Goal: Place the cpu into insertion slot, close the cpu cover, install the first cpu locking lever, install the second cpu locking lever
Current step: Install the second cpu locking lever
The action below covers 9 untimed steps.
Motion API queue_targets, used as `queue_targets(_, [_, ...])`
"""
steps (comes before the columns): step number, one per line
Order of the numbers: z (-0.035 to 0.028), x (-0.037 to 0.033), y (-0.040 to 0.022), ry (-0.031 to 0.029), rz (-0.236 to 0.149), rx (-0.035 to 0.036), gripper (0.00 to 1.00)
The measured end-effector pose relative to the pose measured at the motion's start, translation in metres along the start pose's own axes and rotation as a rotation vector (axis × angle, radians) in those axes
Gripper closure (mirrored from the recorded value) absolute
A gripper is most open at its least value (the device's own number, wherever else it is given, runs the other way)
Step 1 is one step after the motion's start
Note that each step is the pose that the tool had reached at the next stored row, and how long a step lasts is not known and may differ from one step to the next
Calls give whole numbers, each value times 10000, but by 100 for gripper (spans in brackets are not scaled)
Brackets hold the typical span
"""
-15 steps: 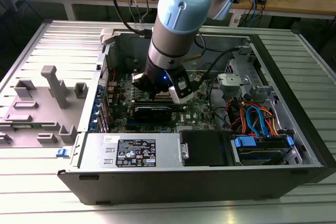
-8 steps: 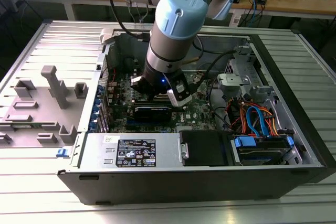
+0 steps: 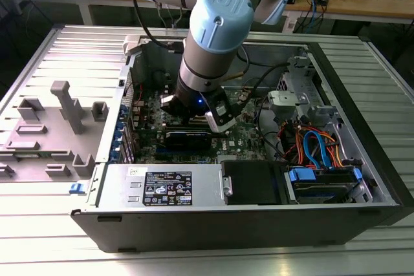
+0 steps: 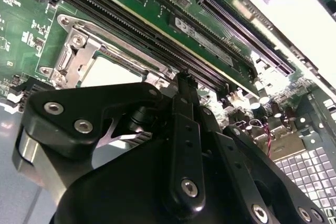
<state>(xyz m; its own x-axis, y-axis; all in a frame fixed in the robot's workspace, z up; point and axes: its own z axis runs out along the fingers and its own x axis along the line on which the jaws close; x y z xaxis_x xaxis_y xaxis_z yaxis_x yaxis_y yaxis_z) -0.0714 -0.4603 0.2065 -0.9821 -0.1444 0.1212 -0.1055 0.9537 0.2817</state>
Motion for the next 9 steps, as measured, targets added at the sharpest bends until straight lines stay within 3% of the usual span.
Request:
queue_targets(2, [2,0,7,-11,-2,1,89])
queue_targets(3, [4,0,14,-59,-14,8,89])
queue_targets(4, [7,0,15,-176,-48,24,89])
queue_targets(5, [10,11,18,-357,-100,51,89])
queue_targets(6, [17,37,20,-478,-135,70,89])
queue_targets(9, [31,83,25,-622,-176,86,89])
